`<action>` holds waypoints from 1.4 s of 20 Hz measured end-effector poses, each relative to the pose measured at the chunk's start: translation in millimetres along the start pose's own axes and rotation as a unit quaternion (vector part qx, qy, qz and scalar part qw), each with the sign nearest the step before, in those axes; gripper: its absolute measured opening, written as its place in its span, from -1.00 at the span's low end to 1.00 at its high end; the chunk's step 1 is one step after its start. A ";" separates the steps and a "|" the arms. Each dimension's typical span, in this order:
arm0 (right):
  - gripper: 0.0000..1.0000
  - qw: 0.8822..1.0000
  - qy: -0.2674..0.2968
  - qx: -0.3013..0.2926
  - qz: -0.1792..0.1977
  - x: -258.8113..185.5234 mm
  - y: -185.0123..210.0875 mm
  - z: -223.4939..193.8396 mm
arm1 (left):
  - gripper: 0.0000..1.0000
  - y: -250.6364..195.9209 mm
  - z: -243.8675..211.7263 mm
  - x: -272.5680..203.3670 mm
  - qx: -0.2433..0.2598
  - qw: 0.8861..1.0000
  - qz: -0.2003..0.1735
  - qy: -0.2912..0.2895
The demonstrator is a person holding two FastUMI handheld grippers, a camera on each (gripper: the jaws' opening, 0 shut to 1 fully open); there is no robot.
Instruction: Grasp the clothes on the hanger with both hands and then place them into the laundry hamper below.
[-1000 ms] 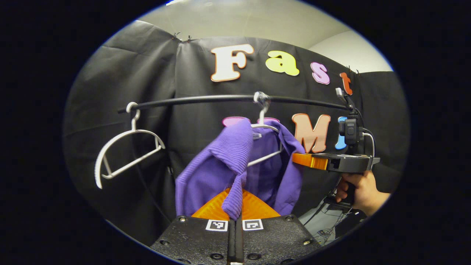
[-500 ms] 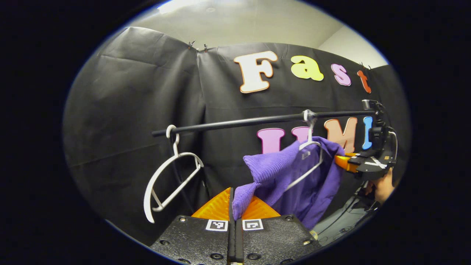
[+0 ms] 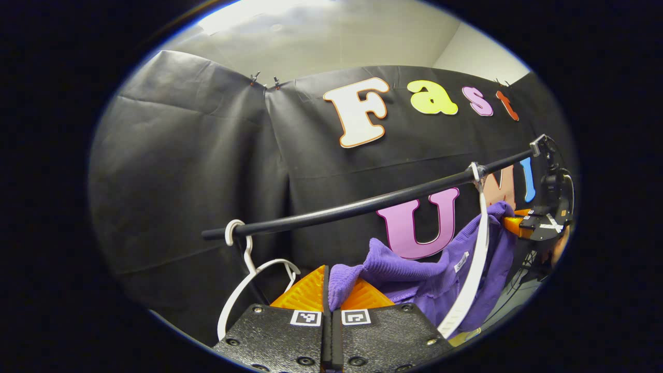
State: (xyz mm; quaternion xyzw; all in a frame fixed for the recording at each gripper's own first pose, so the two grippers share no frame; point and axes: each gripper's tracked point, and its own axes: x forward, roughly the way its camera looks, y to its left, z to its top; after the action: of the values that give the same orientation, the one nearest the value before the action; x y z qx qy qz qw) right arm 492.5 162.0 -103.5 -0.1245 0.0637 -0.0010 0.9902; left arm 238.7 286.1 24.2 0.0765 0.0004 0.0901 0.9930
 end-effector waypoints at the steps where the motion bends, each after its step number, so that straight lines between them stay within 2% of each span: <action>1: -0.93 1.000 -0.001 -0.001 -0.011 4.5 -5.1 -0.5 | -0.99 -0.7 -4.1 8.8 -0.008 1.000 -0.005 0.005; 8: -0.93 0.999 0.010 -0.001 -0.034 32.1 -5.9 -20.2 | -0.99 -16.7 -48.0 44.1 -0.060 0.997 -0.046 0.034; 15: -0.92 0.998 0.019 0.027 -0.056 55.3 -15.7 -34.3 | -0.99 -36.3 -81.0 70.4 -0.143 0.983 -0.104 0.058; 17: -0.92 0.998 0.016 0.028 -0.055 70.4 -15.2 -38.8 | -1.00 -36.5 -94.0 77.3 -0.135 0.984 -0.099 0.059; 20: -0.92 0.996 0.055 0.040 -0.054 77.7 -13.9 -78.0 | -0.99 -45.2 -118.5 83.3 -0.136 0.983 -0.103 0.060; 21: -0.84 0.995 0.065 0.049 -0.051 79.5 -11.3 -93.7 | -0.99 -49.5 -129.5 83.5 -0.141 0.982 -0.104 0.067; 22: -0.91 0.994 0.077 0.056 -0.046 76.0 -7.3 -109.1 | -0.96 -53.5 -145.9 83.3 -0.144 0.981 -0.103 0.080; 25: -0.92 0.991 0.116 0.057 -0.030 68.0 5.8 -154.8 | -0.99 -63.7 -174.9 83.7 -0.156 0.977 -0.095 0.107; 26: -0.84 0.991 0.121 0.053 -0.024 63.3 10.7 -164.0 | -0.99 -69.7 -186.4 82.8 -0.156 0.977 -0.092 0.111; 27: -0.92 0.991 0.128 0.046 -0.019 58.2 13.9 -171.9 | -0.99 -68.1 -194.3 77.6 -0.151 0.978 -0.085 0.118; 28: -0.92 0.990 0.135 0.044 -0.012 51.7 17.8 -178.6 | -0.99 -64.8 -203.1 73.1 -0.144 0.978 -0.071 0.134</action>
State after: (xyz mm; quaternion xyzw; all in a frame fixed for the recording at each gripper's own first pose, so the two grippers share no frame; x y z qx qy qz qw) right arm 521.0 134.4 -286.0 -0.0805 0.1950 -0.0320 0.9770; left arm 319.3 267.0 -185.4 -0.0801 0.1260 0.0278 0.9884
